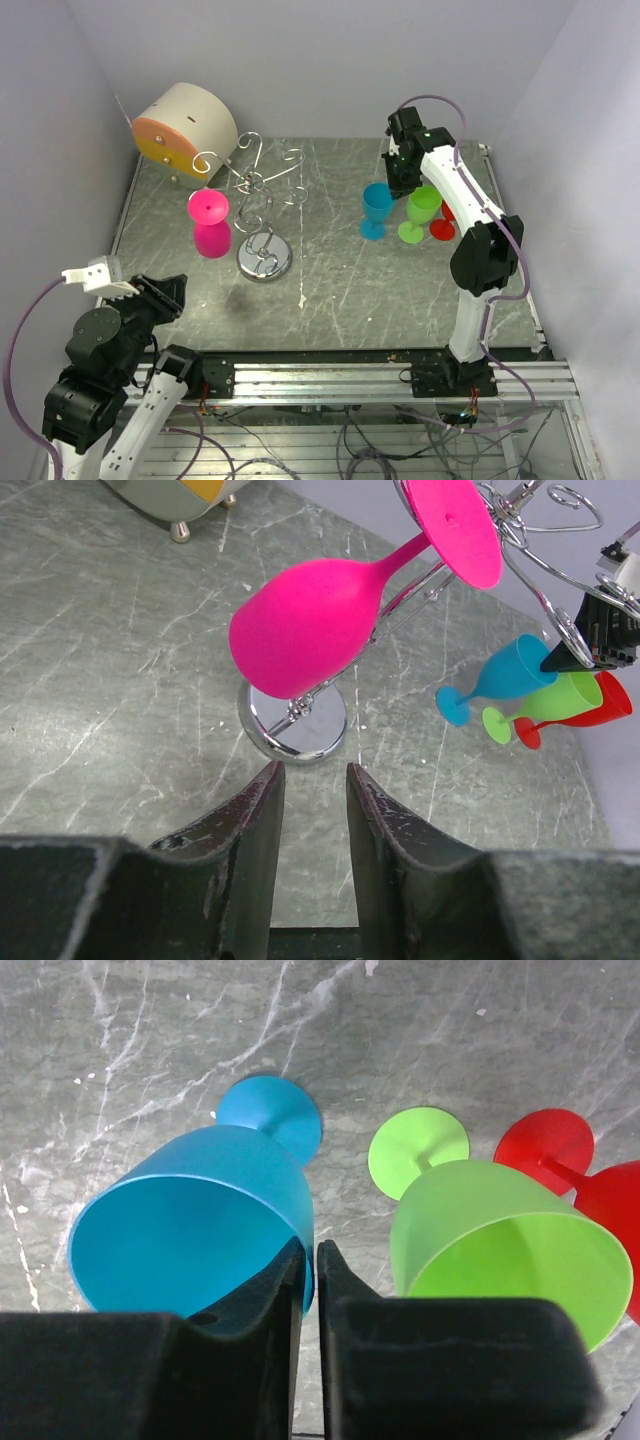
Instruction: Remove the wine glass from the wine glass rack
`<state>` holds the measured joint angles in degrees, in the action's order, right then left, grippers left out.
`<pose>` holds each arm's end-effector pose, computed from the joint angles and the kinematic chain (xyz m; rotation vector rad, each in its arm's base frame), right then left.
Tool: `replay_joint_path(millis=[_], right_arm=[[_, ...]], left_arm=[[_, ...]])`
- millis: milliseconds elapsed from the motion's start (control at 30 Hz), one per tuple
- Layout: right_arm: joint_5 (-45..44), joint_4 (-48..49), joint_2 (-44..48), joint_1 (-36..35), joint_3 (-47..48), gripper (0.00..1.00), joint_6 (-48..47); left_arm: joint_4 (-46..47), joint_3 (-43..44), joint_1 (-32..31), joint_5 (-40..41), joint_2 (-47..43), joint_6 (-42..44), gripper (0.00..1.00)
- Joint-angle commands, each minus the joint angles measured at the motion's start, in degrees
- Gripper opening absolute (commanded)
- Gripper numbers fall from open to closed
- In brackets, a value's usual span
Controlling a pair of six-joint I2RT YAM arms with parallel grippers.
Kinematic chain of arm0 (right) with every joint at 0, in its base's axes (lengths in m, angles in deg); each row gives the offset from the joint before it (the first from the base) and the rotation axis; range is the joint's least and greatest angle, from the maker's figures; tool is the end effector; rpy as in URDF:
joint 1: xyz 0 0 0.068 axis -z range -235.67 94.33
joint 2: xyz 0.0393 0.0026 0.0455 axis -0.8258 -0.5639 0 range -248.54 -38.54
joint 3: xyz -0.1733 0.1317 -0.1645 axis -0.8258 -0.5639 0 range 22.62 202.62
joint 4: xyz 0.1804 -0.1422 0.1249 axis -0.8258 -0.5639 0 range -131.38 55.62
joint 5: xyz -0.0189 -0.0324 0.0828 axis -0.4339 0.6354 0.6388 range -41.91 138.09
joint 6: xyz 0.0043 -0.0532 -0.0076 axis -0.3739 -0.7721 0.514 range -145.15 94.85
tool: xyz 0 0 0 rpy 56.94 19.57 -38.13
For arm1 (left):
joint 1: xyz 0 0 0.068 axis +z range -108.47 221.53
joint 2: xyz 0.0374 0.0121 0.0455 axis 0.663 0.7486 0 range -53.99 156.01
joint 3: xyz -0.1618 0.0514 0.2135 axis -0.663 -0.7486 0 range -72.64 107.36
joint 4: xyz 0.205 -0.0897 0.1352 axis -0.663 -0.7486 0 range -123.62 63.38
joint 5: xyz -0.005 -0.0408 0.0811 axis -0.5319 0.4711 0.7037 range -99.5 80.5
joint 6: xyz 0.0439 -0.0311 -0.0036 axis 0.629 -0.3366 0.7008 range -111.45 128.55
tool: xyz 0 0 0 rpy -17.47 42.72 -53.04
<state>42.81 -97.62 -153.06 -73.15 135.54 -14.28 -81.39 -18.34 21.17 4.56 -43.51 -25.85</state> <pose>0.4041 0.1238 0.3078 -0.1276 2.6909 0.0270 0.0050 0.0073 0.3538 -0.3954 1.7362 -0.4783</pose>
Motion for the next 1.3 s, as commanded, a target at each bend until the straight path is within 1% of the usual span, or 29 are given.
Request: replay_joint_path(millis=[0,67,167,267,333,467,533,600,667,800,1000,1067,1133,1200,1267], right_arm=[[0.7,1.1,1.3,0.4,-0.2,0.16,-0.2],[1.0,1.0,2.9,0.4,0.0,0.30,0.1],[1.6,1.1,7.4,0.3,0.5,0.39,0.6],[2.5,1.0,12.1,0.2,1.0,0.44,1.1],[2.3,1.0,15.3,-0.4,1.2,0.45,1.5],[4.0,1.5,20.9,-1.4,0.1,0.43,1.3],[5.0,2.0,23.3,-1.4,-1.3,0.41,1.3],[6.0,2.8,25.8,-1.4,-3.1,0.41,1.1],[6.3,3.1,27.9,-1.5,-4.6,0.40,1.0],[7.2,4.3,31.8,-1.5,-7.2,0.40,0.9],[8.4,6.0,35.6,-1.5,-9.5,0.39,0.9],[9.0,6.4,36.4,-1.4,-10.5,0.38,0.8],[9.5,6.9,37.2,-1.4,-11.4,0.38,0.8],[10.3,7.5,38.1,-1.5,-12.2,0.38,0.8],[10.8,7.6,38.4,-1.4,-12.3,0.38,0.8]], left_arm=[[0.3,0.7,-0.3,1.0,1.0,-0.1,0.45],[0.2,1.8,-0.3,2.6,1.7,-0.4,0.50],[-0.4,4.6,-0.3,5.4,3.5,-1.4,0.57],[-0.8,8.3,-0.4,7.1,7.2,-3.6,0.60],[-1.0,11.8,-0.4,6.0,11.5,-4.9,0.60],[-1.1,20.2,-0.5,2.3,22.3,-5.0,0.59],[-1.9,24.6,-0.8,0.4,29.2,-5.0,0.59],[-2.8,28.8,-1.1,-3.3,33.9,-6.0,0.58],[-1.7,31.1,-1.0,-8.1,36.1,-8.2,0.58],[2.8,28.4,-1.1,-16.8,35.1,-15.0,0.56],[6.7,18.7,-1.0,-21.7,27.7,-24.0,0.54],[7.1,16.4,-1.1,-21.3,23.9,-26.4,0.52],[6.1,16.6,-1.2,-18.0,21.0,-26.3,0.52],[6.0,18.4,-1.5,-13.8,19.5,-23.3,0.51],[8.4,21.3,-1.7,-12.3,20.2,-18.1,0.50]])
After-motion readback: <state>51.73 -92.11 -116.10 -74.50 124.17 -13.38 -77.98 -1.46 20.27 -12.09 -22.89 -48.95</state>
